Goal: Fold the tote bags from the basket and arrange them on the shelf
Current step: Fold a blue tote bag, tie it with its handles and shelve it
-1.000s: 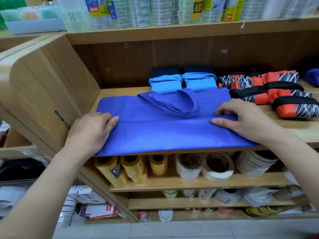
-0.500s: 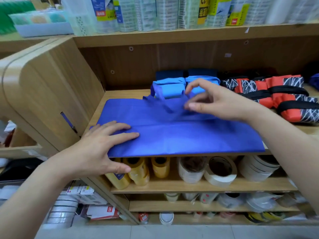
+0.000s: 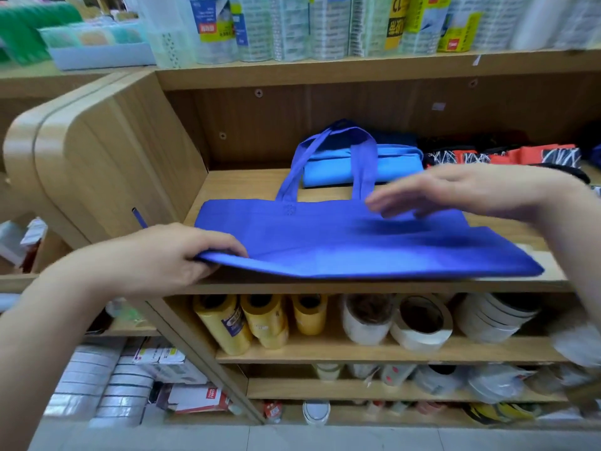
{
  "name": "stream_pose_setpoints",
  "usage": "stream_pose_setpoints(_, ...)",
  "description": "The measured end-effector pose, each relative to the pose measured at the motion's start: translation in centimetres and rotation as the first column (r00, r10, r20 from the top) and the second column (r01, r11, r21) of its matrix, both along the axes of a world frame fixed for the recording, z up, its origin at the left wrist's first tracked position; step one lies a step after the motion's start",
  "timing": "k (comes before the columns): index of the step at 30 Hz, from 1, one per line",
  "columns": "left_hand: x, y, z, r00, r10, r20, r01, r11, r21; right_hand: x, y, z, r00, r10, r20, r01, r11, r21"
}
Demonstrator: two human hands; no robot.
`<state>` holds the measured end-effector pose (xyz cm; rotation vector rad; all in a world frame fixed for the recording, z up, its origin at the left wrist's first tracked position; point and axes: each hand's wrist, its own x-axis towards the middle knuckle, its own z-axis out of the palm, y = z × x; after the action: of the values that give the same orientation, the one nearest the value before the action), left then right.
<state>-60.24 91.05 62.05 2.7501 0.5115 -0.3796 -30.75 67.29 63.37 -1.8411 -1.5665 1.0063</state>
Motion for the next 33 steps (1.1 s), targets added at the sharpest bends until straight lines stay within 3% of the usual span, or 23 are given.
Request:
stream_pose_setpoints(2,0.9,0.4,0.8,1.000,-0.002,0.011,0.003,0.996,-0.091,0.5,-3.1,-0.5,0.990,0.129,-0.056,-0.134,0.987,-0.086)
stream_pose_setpoints(4,1.8,0.8,1.6,1.000,0.007,-0.001,-0.007,0.987,-0.161,1.4,-5.6,-1.7,0.993,0.114,0.009,-0.113,0.989,-0.100)
stream_pose_setpoints(6,2.5,1.2,2.4,0.997,0.066,-0.028,-0.070,0.982,-0.177,1.8,-6.8,-3.0,0.996,-0.050,0.074,0.052,0.999,-0.016)
stream_pose_setpoints(9,3.4,1.6,2.9,0.964,0.263,-0.034,-0.265,0.952,-0.155,2.8,-7.7,-4.6,0.936,-0.350,-0.020,0.348,0.921,0.175)
stream_pose_setpoints(13,5.0,1.5,1.2,0.826,0.478,0.299,-0.494,0.869,-0.023,2.0,-7.2,-5.9,0.756,-0.578,-0.307,0.650,0.720,0.243)
stream_pose_setpoints(18,5.6,0.8,-2.3,0.742,0.536,0.402,-0.592,0.805,0.021,0.1,-5.5,-6.7,0.529,-0.848,-0.018,0.788,0.483,0.382)
stream_pose_setpoints(22,4.8,1.1,-3.7,0.817,0.483,0.314,-0.562,0.790,0.245,-1.6,-5.4,-6.6,0.376,-0.815,0.441,0.742,0.550,0.383)
stream_pose_setpoints(25,4.4,1.3,-4.1,0.924,0.220,0.313,-0.307,0.915,0.263,-2.2,-5.1,-7.0,0.310,-0.722,0.618,0.735,0.594,0.325)
stream_pose_setpoints(28,4.0,0.3,-5.2,0.985,0.041,0.170,-0.067,0.987,0.149,-2.8,-4.9,-7.0,0.280,-0.649,0.707,0.756,0.603,0.255)
stream_pose_setpoints(30,3.7,-0.1,-5.9,0.991,0.036,0.131,-0.066,0.971,0.229,-2.9,-4.8,-6.6,0.309,-0.613,0.727,0.753,0.624,0.207)
stream_pose_setpoints(33,3.0,-1.2,-5.6,0.990,0.033,0.134,-0.079,0.934,0.348,-2.7,-4.4,-5.5,0.416,-0.677,0.607,0.765,0.622,0.170)
